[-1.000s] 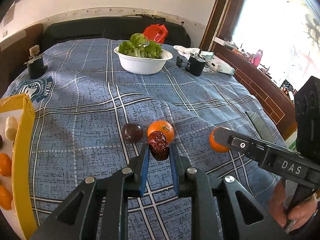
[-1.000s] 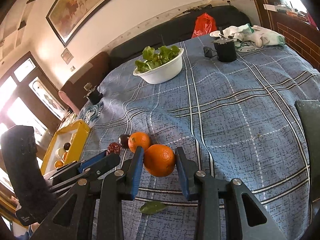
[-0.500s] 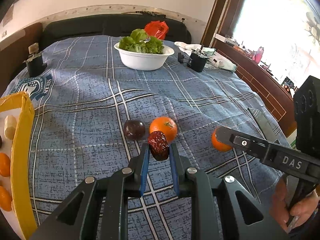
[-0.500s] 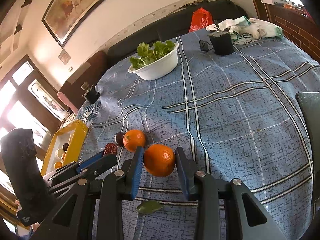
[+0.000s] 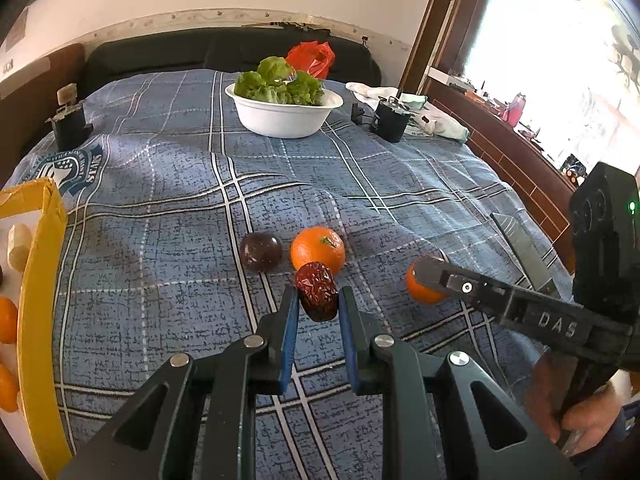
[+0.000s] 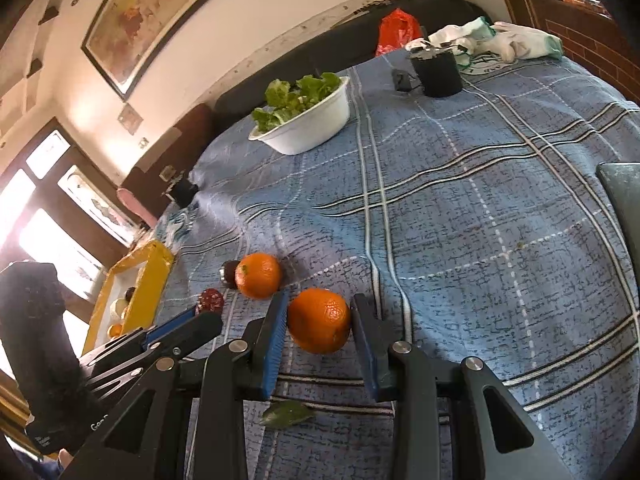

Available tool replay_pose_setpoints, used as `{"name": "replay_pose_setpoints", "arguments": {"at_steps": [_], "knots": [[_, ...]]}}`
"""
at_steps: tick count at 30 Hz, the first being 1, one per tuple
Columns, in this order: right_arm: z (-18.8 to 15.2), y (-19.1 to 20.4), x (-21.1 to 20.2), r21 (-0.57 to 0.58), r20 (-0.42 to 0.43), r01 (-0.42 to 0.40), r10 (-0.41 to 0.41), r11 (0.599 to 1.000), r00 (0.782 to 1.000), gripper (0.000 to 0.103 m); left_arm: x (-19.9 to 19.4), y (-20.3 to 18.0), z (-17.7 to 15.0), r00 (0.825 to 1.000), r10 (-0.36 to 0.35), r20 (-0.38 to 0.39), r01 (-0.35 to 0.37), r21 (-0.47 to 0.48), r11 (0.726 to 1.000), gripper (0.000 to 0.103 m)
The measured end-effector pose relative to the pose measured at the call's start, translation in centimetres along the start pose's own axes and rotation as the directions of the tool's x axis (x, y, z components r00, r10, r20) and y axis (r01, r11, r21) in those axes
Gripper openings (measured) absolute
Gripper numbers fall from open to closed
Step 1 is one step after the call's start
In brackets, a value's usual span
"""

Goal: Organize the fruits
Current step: 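Carry the red date and orange over the yellow tray with both tools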

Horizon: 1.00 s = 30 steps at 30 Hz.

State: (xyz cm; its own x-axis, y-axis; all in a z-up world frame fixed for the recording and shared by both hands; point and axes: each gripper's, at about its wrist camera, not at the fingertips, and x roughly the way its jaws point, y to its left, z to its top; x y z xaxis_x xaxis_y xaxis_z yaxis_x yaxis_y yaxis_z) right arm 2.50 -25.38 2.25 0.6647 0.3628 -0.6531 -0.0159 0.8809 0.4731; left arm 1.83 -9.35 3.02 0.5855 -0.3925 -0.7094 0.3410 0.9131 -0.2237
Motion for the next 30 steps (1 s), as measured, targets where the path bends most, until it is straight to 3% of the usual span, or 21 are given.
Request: {"name": "replay_pose_setpoints", "arguments": {"at_steps": [8, 14, 22, 30], "knots": [[-0.3, 0.5, 0.0, -0.041, 0.009, 0.0, 0.001, 0.999, 1.0, 0.035, -0.2, -0.2, -0.2, 1.0, 0.001, 0.007, -0.002, 0.007, 1.0, 0.019], [-0.1, 1.0, -0.3, -0.05, 0.019, 0.0, 0.001, 0.999, 1.0, 0.035, -0.8, -0.2, -0.3, 0.995, 0.085, 0.051, -0.087, 0.021, 0.996, 0.019], [0.0, 1.8, -1.3, -0.085, 0.066, 0.037, -0.031, 0.996, 0.997, 0.035, -2.6, -0.9, -0.4, 0.988, 0.125, 0.089, -0.129, 0.041, 0.991, 0.019], [-0.2, 3.8, -1.6, -0.137, 0.068, 0.0, 0.009, 0.991, 0.998, 0.035, -9.7, 2.2, -1.3, 0.991, 0.041, 0.128, -0.033, -0.061, 0.998, 0.019]]}}
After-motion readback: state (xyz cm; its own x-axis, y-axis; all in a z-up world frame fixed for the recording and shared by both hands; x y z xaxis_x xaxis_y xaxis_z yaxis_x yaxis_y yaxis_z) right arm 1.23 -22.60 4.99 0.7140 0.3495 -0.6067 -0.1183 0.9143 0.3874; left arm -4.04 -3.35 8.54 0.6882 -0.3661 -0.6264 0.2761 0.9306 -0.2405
